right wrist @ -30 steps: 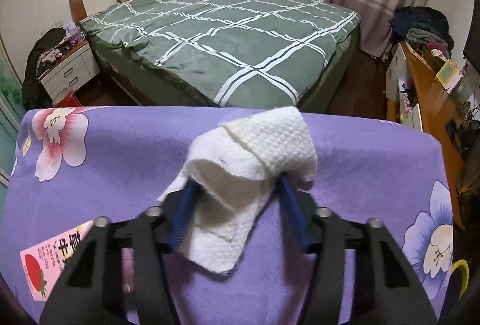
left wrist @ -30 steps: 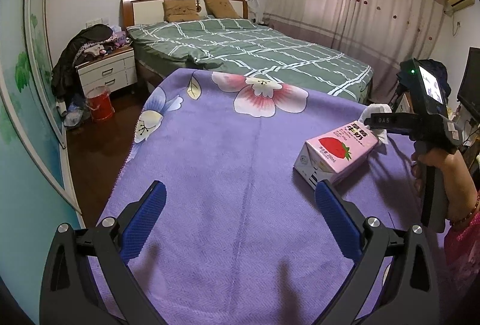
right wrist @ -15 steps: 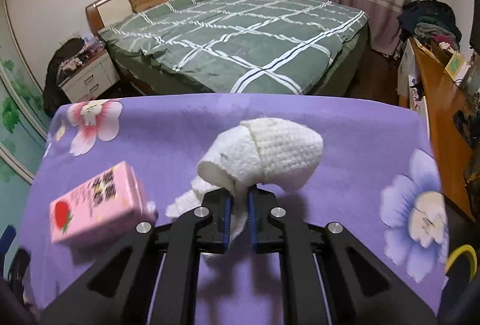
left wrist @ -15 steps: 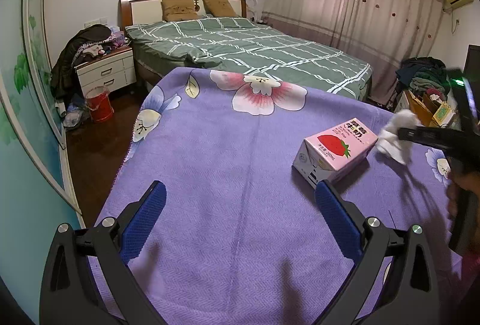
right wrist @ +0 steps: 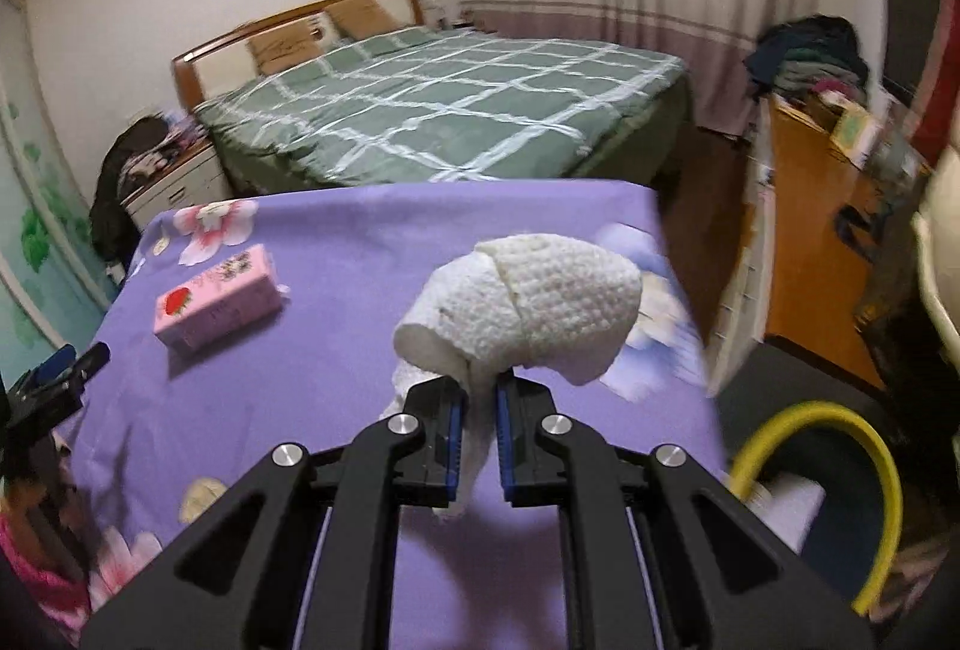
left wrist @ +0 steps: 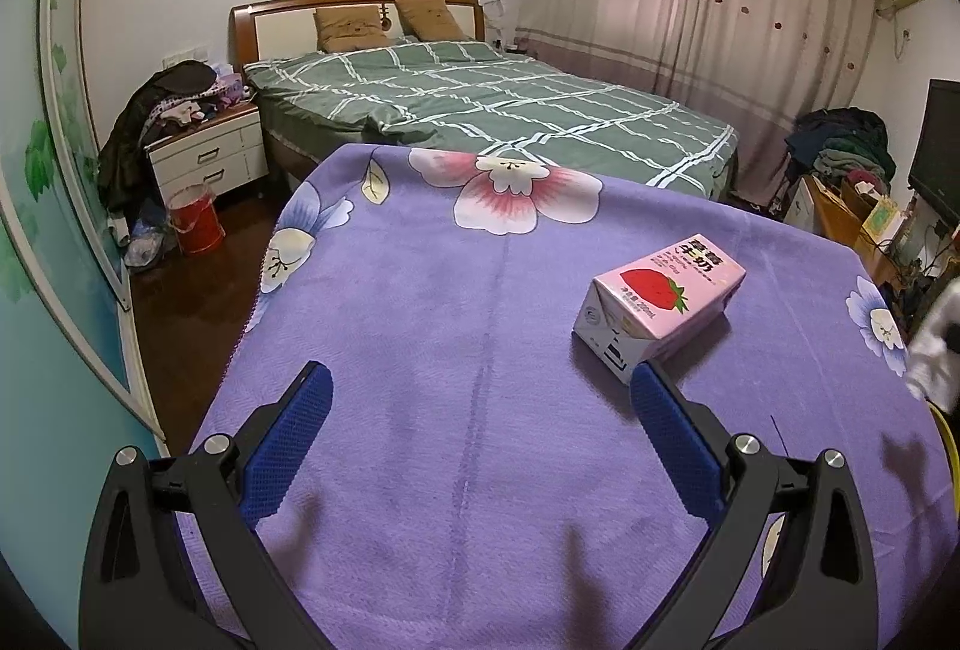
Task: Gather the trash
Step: 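Carry the tissue with the right gripper into the bin and release, then reach the left gripper to the pink strawberry milk carton and grasp it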
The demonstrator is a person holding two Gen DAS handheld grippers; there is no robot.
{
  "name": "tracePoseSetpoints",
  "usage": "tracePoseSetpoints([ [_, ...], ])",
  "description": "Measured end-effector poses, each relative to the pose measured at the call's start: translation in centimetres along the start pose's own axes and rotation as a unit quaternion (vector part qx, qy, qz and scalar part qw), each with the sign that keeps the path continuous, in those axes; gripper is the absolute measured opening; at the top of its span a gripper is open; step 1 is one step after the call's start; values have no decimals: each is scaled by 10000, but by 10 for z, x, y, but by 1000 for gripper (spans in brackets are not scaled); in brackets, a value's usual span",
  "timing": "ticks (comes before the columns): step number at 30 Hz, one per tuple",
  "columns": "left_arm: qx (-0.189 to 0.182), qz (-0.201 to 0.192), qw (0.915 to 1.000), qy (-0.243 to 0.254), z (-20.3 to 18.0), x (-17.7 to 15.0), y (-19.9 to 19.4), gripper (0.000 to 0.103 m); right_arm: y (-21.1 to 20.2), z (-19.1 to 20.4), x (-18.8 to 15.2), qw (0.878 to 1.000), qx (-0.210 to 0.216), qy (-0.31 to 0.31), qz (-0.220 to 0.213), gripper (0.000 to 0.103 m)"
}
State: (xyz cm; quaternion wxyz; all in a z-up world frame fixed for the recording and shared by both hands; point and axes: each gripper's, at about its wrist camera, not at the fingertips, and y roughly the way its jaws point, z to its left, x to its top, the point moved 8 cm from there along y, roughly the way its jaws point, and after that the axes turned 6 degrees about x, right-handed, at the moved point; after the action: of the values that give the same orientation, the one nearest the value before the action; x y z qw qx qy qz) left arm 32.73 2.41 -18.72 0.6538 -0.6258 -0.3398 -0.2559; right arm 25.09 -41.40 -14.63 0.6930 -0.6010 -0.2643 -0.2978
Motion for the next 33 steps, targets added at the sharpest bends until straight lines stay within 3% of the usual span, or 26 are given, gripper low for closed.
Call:
tracePoseSetpoints([
  [12,-170,-35,9997,159,-13,-2,-8,98,-65,-150,-73,9855,-1274,1122,34,11],
  [17,-267,-68,9994,224,-20,-3,-11,98,-72,-190,-93,9767,-1588,1439,156,12],
  [19,-288,-70,9991,300,-24,-4,-12,98,-71,-195,-97,9745,-1682,1470,205,13],
  [21,-320,-90,9990,315,-26,-3,-13,98,-71,-197,-99,9734,-1702,1520,208,20],
  [23,-336,-94,9989,303,-27,-4,-13,98,-71,-196,-98,9729,-1715,1543,178,37],
  [28,-451,-17,9984,326,-33,-5,-12,98,-72,-191,-95,9743,-1677,1498,87,45],
  [33,-522,45,9975,469,-43,-5,-12,98,-72,-183,-91,9767,-1585,1444,44,47],
])
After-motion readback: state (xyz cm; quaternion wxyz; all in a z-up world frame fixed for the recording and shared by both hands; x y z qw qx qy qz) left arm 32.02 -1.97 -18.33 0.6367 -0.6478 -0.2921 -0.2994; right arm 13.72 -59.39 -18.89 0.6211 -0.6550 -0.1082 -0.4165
